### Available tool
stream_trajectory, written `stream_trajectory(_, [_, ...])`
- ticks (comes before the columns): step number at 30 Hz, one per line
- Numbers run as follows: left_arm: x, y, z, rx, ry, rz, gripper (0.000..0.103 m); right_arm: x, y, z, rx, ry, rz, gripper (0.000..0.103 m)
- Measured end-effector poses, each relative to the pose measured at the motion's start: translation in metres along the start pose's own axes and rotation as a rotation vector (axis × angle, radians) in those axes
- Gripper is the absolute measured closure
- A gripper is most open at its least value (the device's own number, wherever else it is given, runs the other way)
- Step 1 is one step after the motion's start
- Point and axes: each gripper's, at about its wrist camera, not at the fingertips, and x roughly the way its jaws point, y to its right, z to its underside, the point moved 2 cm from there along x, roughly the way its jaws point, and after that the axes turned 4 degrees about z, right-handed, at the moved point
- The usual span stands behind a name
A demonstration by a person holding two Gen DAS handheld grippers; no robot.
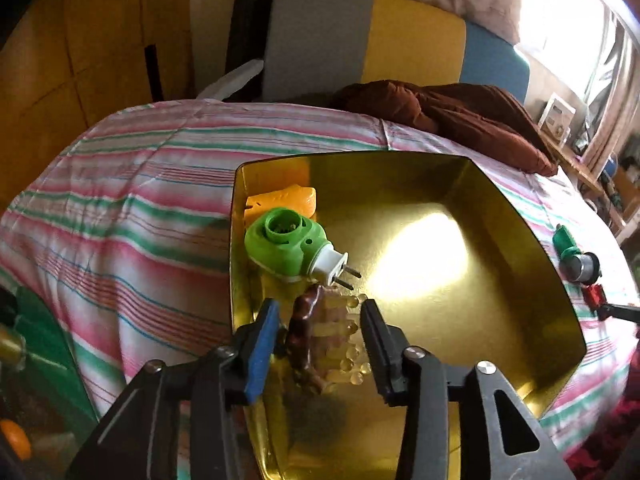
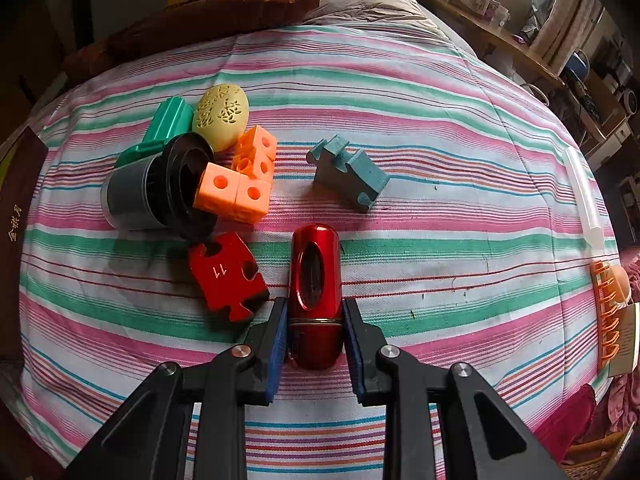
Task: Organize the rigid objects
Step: 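Carry the brown brush toward the gold tray with the left tool while the right tool grasps the red cylinder, then lower the brush into the tray and open the left tool, then carry the red cylinder into the gold tray and open the right tool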
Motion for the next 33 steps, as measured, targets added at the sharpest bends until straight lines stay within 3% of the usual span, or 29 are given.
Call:
stream_trajectory(6, [-0.014,0.002,0.005,-0.004,0.033,-0.011,0.039,0.000,0.001,0.000,0.001,-0.001,-0.002,0.077])
stream_trajectory(16, [-0.051,0.008,0.018,-0.046,0.096,-0.090,0.039,-0.003,0.006,-0.002,0.020,0.012,0.004,0.077])
stream_trajectory(23, [-0.073,0.025,0.033,-0.021,0.129,-0.153,0.035,-0.013,0.018,-0.003,0.093,0.043,-0.027,0.077])
stream_trajectory(29, [-0.080,0.035,0.041,0.005,0.139,-0.158,0.035,-0.043,0.027,-0.003,0.185,0.124,-0.110,0.077])
stream_trajectory(33, [-0.080,0.036,0.043,0.001,0.140,-0.148,0.035,-0.084,0.007,-0.008,0.149,0.209,-0.163,0.077])
